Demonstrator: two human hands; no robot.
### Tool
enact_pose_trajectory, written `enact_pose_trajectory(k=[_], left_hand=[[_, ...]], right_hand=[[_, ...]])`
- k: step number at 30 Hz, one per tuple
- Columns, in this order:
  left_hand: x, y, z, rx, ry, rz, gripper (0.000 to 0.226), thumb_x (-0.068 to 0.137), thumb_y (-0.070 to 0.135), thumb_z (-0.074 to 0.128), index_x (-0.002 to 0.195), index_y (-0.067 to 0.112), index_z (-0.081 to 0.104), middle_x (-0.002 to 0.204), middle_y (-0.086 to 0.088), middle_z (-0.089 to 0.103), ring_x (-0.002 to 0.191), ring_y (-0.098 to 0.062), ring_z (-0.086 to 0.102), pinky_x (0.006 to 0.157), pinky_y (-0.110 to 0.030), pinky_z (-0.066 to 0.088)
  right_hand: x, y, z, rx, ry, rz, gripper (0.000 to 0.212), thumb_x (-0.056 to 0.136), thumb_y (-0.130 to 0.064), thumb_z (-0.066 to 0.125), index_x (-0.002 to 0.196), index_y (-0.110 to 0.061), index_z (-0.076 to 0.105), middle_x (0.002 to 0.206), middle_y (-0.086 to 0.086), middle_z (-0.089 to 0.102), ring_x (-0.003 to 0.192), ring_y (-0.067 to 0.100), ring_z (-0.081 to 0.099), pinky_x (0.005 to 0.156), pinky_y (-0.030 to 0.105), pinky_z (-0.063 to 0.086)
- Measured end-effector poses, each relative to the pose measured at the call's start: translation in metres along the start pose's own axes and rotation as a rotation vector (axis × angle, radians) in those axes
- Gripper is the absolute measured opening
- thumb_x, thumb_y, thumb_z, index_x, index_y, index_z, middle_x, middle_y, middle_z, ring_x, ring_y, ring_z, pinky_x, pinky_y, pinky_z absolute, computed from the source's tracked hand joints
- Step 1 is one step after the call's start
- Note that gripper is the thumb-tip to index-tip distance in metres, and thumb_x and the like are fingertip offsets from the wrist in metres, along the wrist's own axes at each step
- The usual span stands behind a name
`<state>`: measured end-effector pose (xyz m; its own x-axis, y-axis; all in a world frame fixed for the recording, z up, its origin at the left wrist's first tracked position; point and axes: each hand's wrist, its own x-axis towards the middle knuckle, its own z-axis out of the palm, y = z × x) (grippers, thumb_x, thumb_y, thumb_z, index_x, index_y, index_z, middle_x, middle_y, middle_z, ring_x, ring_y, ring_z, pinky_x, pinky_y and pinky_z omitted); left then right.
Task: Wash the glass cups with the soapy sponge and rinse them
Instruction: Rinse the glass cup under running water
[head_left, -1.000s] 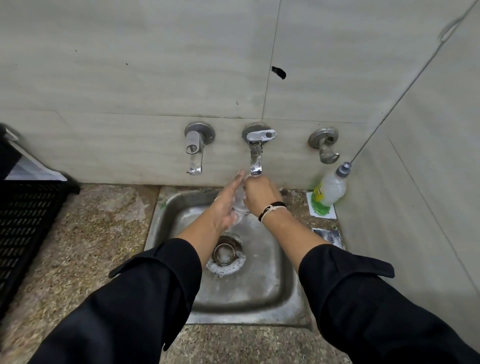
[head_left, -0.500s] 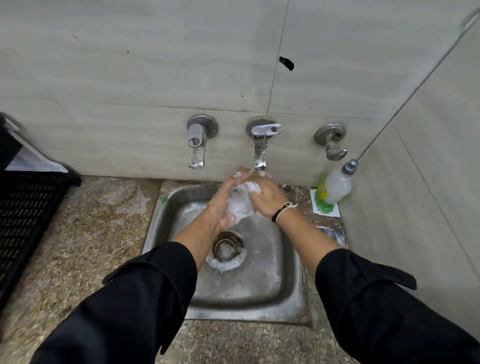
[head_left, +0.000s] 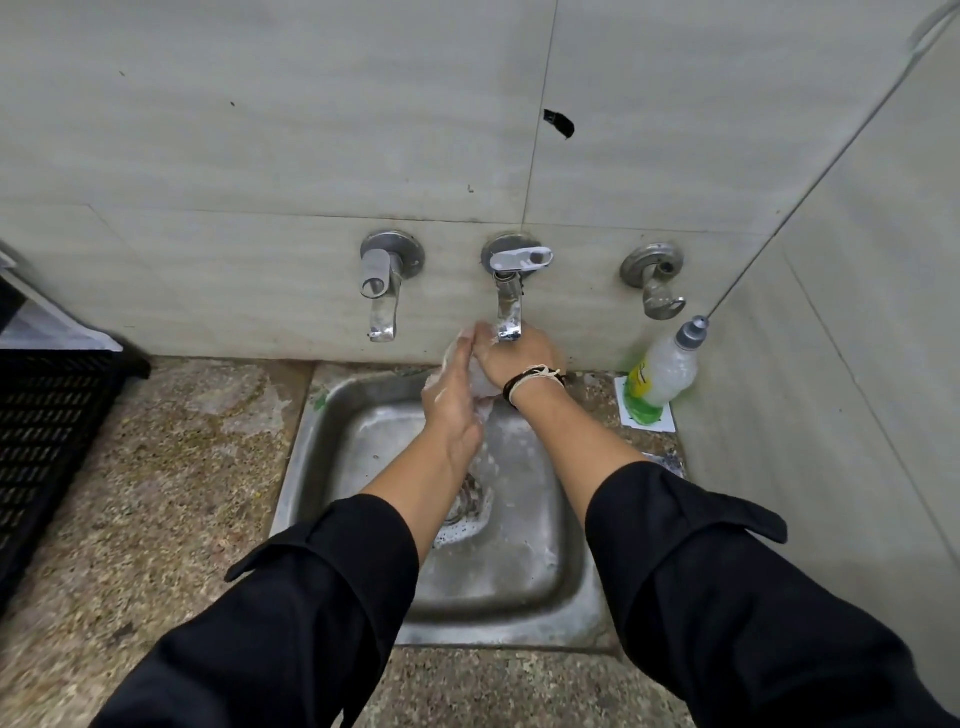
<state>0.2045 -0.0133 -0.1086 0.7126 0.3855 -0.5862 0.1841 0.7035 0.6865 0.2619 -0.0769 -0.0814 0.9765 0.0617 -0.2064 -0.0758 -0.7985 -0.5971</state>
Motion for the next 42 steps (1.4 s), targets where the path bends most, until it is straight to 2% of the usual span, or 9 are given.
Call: enact_pose_trajectory(k=[3, 6, 10, 15, 18, 22, 27, 36, 42], left_hand=[[0.0, -0.003, 0.003, -0.222, -0.126, -0.088, 0.051, 0.084, 0.05, 0.079, 0.122, 0.018, 0.07, 0.121, -0.011, 0.074, 0.108, -0.026, 0.072, 0.098, -0.045, 0.056], [0.004, 0.003, 0.004, -0.278, -0.231, -0.138, 0.037, 0.094, 0.047, 0.068, 0.113, 0.016, 0.072, 0.108, -0.004, 0.075, 0.1, -0.02, 0.073, 0.092, -0.038, 0.057], [0.009, 0.01, -0.012, 0.099, -0.237, -0.105, 0.069, 0.078, 0.06, 0.079, 0.13, 0.016, 0.068, 0.122, -0.01, 0.072, 0.109, -0.025, 0.07, 0.097, -0.046, 0.055], [0.008, 0.01, -0.013, 0.432, -0.154, -0.091, 0.11, 0.062, 0.1, 0.049, 0.137, 0.019, 0.062, 0.125, -0.013, 0.071, 0.116, -0.03, 0.068, 0.11, -0.053, 0.046], [0.013, 0.016, -0.016, 0.605, -0.022, 0.033, 0.086, 0.081, 0.091, 0.039, 0.113, 0.017, 0.067, 0.102, -0.009, 0.072, 0.092, -0.024, 0.07, 0.096, -0.043, 0.056], [0.014, 0.019, -0.014, 0.998, -0.071, 0.338, 0.051, 0.1, 0.057, 0.052, 0.082, 0.011, 0.068, 0.077, -0.006, 0.069, 0.068, -0.023, 0.065, 0.063, -0.03, 0.05], [0.005, 0.016, -0.001, 1.106, -0.088, 0.483, 0.038, 0.09, 0.044, 0.063, 0.065, 0.018, 0.057, 0.058, 0.005, 0.058, 0.054, -0.015, 0.054, 0.051, -0.026, 0.036], [0.015, 0.024, 0.03, 0.928, 0.003, 0.228, 0.013, 0.089, 0.022, 0.07, 0.085, 0.011, 0.066, 0.092, -0.004, 0.069, 0.088, -0.024, 0.066, 0.081, -0.038, 0.057], [0.013, 0.027, 0.031, 0.583, -0.026, -0.212, 0.015, 0.086, 0.029, 0.074, 0.082, 0.014, 0.074, 0.08, -0.006, 0.076, 0.067, -0.025, 0.07, 0.055, -0.039, 0.06]], right_hand=[[-0.006, -0.008, 0.005, 0.178, 0.038, 0.026, 0.044, 0.09, -0.056, 0.052, 0.099, -0.016, 0.067, 0.1, 0.009, 0.069, 0.096, 0.035, 0.066, 0.078, 0.034, 0.049], [-0.017, -0.007, 0.019, 0.008, 0.19, -0.267, 0.036, 0.099, -0.036, 0.045, 0.101, -0.005, 0.063, 0.092, 0.02, 0.067, 0.085, 0.036, 0.066, 0.065, 0.031, 0.033], [-0.016, 0.014, 0.012, -0.124, 0.125, -0.462, 0.057, 0.095, -0.035, 0.028, 0.077, 0.002, 0.068, 0.074, 0.025, 0.067, 0.075, 0.037, 0.064, 0.075, 0.038, 0.049], [-0.026, 0.024, -0.006, -0.269, -0.04, -0.523, 0.009, 0.087, -0.012, 0.046, 0.085, -0.007, 0.053, 0.078, 0.016, 0.057, 0.078, 0.032, 0.052, 0.081, 0.038, 0.042], [-0.04, 0.04, -0.008, -0.111, -0.076, -0.515, 0.039, 0.085, -0.021, 0.051, 0.12, -0.004, 0.048, 0.075, 0.004, 0.057, 0.067, 0.024, 0.054, 0.072, 0.032, 0.048], [-0.037, 0.053, -0.01, 0.333, -0.287, -0.214, 0.077, 0.082, -0.05, 0.059, 0.146, -0.019, 0.031, 0.13, 0.003, 0.06, 0.112, 0.022, 0.06, 0.092, 0.038, 0.047], [-0.011, 0.056, -0.003, 0.707, -0.381, 0.106, 0.06, 0.073, -0.077, 0.064, 0.119, -0.039, 0.06, 0.124, -0.005, 0.065, 0.117, 0.021, 0.062, 0.102, 0.056, 0.049], [-0.029, 0.048, 0.0, 0.407, 0.061, -0.122, 0.024, 0.098, -0.051, 0.048, 0.11, -0.031, 0.05, 0.076, -0.004, 0.062, 0.07, 0.018, 0.063, 0.069, 0.042, 0.053], [-0.04, 0.053, 0.011, 0.293, 0.212, -0.314, 0.04, 0.098, -0.053, 0.049, 0.121, -0.021, 0.049, 0.111, 0.008, 0.057, 0.091, 0.023, 0.06, 0.075, 0.033, 0.047]])
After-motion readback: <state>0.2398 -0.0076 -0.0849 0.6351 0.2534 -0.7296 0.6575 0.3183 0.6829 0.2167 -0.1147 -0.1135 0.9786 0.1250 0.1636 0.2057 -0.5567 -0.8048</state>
